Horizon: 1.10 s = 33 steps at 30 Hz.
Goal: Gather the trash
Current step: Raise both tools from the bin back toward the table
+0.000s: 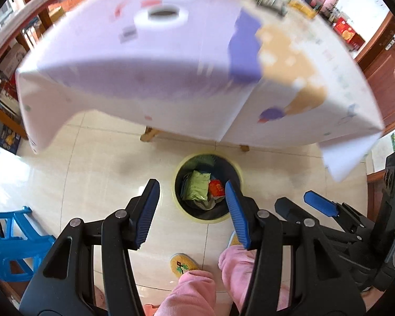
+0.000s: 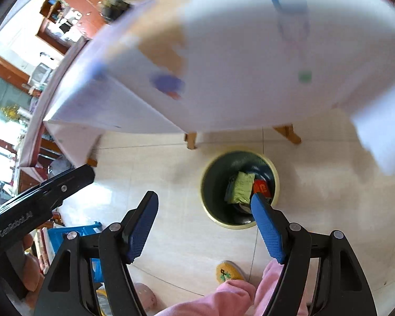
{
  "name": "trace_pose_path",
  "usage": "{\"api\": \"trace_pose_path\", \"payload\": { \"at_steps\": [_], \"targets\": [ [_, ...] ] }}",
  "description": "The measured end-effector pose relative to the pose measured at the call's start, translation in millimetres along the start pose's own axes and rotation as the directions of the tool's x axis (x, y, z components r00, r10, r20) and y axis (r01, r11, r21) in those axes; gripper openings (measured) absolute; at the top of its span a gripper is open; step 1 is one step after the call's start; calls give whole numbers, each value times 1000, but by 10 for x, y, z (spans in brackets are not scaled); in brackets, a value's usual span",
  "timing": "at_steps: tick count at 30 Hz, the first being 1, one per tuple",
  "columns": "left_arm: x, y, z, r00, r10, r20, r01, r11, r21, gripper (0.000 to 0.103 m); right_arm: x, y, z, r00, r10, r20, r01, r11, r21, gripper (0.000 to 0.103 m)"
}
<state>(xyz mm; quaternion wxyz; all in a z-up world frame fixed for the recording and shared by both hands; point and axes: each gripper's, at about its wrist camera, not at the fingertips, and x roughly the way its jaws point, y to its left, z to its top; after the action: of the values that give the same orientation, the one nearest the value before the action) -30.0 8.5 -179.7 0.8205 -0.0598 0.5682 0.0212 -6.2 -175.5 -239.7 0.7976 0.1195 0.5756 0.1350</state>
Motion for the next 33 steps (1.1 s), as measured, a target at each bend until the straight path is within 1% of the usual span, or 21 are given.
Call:
{"api": "trace_pose_path", "payload": {
  "at_steps": [1, 5, 9, 11, 17, 22, 25, 28, 33],
  "targets": [
    [-124, 1, 14, 1000, -1, 13, 1, 1000, 7, 49, -109, 54, 7, 1000, -1, 7, 1, 1000, -10, 78],
    [-644, -35, 87, 998, -4, 59, 2, 999, 35, 49, -573, 313, 56, 999, 4, 35, -2, 998, -57, 79],
    [-1038, -49, 148, 996, -62, 61, 60, 998, 36, 49, -946, 517, 116, 998, 14, 60, -10, 997, -73, 79],
    [-1245, -53, 181, 995, -71, 70, 67, 997, 47, 49, -1121, 608, 139, 997, 12, 79, -5, 996, -85, 79],
    [-1739, -47, 319, 986, -99, 132, 88, 992, 86, 49, -1644, 853, 257, 986, 8, 167, 11, 994, -113, 79],
    [-2090, -22, 514, 973, -123, 193, 105, 989, 100, 49, -2026, 987, 444, 967, -1, 255, 34, 992, -125, 79],
    [-2277, -26, 645, 964, -138, 226, 114, 987, 116, 49, -2186, 1048, 548, 956, 5, 292, 35, 991, -130, 79],
    [-2372, -46, 780, 959, -151, 241, 122, 984, 129, 49, -2312, 1092, 677, 949, 5, 314, 39, 990, -136, 79],
    [-2400, -120, 1114, 955, -189, 229, 163, 978, 128, 49, -2423, 1092, 955, 944, 3, 329, 47, 988, -145, 79]
  ]
}}
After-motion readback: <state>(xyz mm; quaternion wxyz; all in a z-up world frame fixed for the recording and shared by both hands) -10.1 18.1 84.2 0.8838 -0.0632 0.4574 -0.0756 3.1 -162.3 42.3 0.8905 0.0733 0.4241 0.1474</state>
